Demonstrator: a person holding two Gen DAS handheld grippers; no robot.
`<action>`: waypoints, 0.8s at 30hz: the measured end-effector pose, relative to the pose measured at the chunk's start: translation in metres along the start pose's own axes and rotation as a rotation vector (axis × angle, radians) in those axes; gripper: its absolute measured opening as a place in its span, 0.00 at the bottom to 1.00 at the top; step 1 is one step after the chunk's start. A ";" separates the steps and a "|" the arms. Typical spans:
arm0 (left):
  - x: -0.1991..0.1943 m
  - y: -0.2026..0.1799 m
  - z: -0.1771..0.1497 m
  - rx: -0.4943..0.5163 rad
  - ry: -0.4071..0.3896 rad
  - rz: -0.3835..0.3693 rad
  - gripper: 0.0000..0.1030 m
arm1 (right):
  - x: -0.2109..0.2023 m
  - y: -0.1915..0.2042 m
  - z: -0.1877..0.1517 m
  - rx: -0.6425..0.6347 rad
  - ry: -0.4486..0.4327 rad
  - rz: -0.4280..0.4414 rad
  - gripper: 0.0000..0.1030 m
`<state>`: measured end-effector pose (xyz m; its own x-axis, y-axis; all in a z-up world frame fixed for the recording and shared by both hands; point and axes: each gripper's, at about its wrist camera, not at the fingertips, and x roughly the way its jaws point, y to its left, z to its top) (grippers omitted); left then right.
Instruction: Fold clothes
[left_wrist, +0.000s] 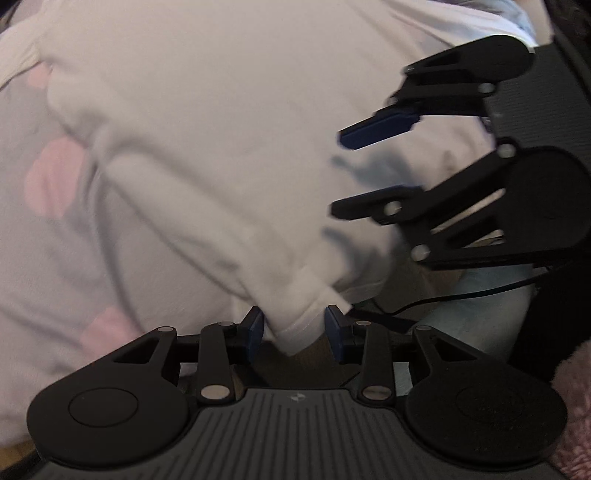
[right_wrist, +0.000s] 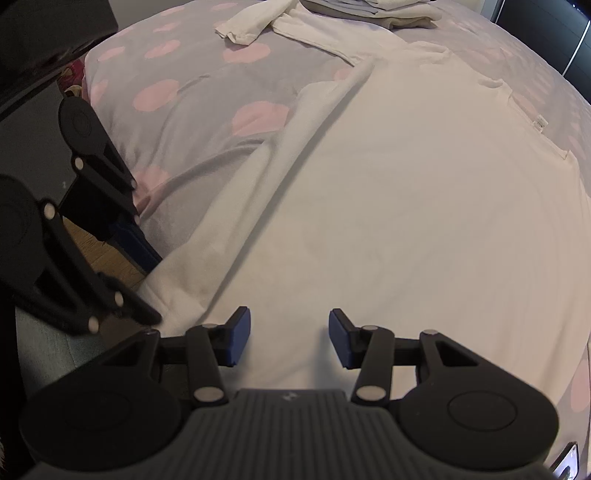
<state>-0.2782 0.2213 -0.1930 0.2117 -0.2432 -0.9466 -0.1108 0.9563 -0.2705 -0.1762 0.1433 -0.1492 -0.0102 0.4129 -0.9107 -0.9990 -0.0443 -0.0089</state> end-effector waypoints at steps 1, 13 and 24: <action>0.002 -0.002 0.001 0.009 -0.003 -0.001 0.32 | 0.001 0.000 0.001 0.001 -0.003 -0.001 0.49; 0.001 -0.017 -0.006 0.061 -0.080 -0.069 0.32 | -0.002 0.007 0.013 0.056 -0.071 0.151 0.36; 0.001 -0.032 -0.014 0.126 -0.112 -0.115 0.36 | 0.017 0.005 0.010 0.141 -0.010 0.224 0.04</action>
<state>-0.2882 0.1887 -0.1875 0.3234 -0.3394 -0.8833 0.0409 0.9376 -0.3453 -0.1822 0.1593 -0.1610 -0.2314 0.4161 -0.8794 -0.9680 -0.0084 0.2507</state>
